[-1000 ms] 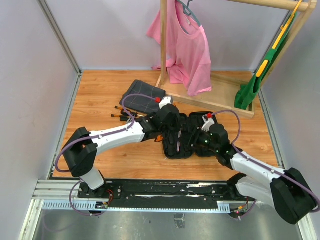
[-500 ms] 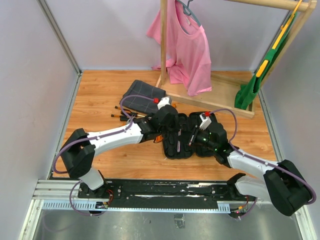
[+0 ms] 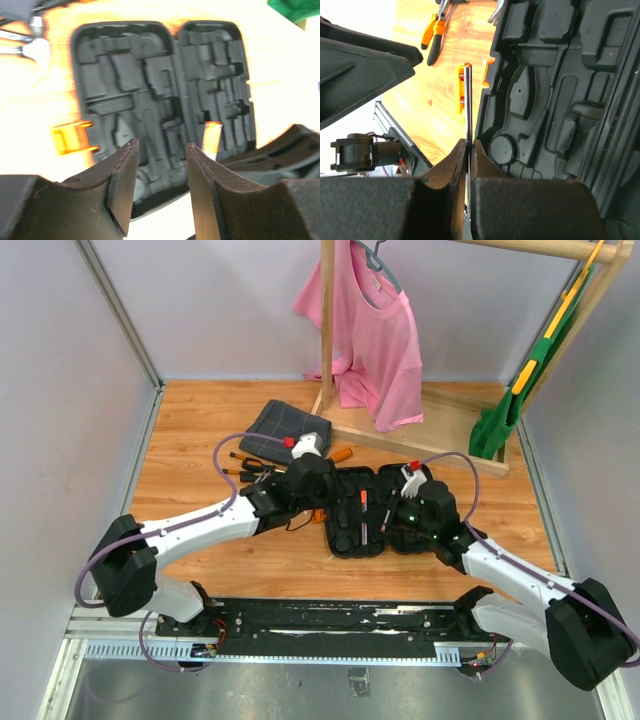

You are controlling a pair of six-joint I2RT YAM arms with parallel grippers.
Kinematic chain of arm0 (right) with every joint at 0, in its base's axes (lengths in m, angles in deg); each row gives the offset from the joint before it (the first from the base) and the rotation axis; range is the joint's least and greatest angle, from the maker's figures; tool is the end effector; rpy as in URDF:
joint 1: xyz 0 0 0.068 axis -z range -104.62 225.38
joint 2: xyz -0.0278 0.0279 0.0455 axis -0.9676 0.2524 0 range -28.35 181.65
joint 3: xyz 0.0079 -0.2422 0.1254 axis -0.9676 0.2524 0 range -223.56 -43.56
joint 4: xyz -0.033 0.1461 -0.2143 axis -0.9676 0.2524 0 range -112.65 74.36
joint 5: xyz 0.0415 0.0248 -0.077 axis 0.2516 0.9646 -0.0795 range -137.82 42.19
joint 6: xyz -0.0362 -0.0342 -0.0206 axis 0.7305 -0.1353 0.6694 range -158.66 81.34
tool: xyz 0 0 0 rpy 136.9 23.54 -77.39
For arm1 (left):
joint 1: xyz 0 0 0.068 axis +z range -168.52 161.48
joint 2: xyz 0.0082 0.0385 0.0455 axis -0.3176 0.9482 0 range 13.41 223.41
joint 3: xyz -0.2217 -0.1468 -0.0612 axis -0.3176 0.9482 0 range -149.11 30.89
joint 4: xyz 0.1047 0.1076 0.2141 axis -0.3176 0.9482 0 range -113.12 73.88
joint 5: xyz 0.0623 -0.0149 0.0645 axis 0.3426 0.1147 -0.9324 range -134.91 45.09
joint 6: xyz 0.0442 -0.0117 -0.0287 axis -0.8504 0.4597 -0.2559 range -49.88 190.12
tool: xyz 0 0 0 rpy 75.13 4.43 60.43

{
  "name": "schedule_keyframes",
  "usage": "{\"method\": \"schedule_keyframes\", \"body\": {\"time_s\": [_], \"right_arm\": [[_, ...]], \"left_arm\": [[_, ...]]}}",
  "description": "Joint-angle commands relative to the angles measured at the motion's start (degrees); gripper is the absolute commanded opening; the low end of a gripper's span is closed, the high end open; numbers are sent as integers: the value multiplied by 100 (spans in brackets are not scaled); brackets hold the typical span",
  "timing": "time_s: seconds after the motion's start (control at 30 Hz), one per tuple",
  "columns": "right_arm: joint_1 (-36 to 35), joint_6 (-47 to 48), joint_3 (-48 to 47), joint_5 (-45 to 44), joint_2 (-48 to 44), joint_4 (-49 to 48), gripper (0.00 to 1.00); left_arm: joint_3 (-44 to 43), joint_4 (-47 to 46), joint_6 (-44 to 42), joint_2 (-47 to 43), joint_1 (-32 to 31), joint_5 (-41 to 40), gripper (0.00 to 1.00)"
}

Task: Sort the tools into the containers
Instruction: Pick up the utility knife at the center of the board.

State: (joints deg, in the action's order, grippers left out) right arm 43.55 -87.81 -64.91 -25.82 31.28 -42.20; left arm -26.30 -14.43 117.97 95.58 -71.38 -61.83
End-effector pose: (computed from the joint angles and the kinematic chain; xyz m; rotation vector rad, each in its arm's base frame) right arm 0.1776 0.1260 0.2022 0.0268 2.1023 1.2769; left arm 0.2023 -0.2500 0.2661 -0.0792 2.2138 -0.7009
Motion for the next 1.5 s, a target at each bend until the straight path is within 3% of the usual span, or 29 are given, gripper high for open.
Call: {"method": "schedule_keyframes", "body": {"time_s": [0.0, 0.3, 0.53, 1.0, 1.47], "right_arm": [[88, 802, -376, -279, -322, 1155, 1], [86, 1530, -722, 502, -99, 1813, 1], [-753, 1458, -1206, 221, 301, 1808, 1], [-843, 720, -1185, 1355, 374, -79, 1], [-841, 7, -1386, 1974, 383, -1507, 1]], "left_arm": [[591, 10, -306, -602, 330, -105, 48], [1404, 334, -615, -1711, 852, -53, 52], [1404, 739, -708, -2473, 971, -419, 60], [1826, -1493, -671, -2724, 990, 2218, 72], [2142, -2641, -584, -2866, 988, 3274, 70]]}}
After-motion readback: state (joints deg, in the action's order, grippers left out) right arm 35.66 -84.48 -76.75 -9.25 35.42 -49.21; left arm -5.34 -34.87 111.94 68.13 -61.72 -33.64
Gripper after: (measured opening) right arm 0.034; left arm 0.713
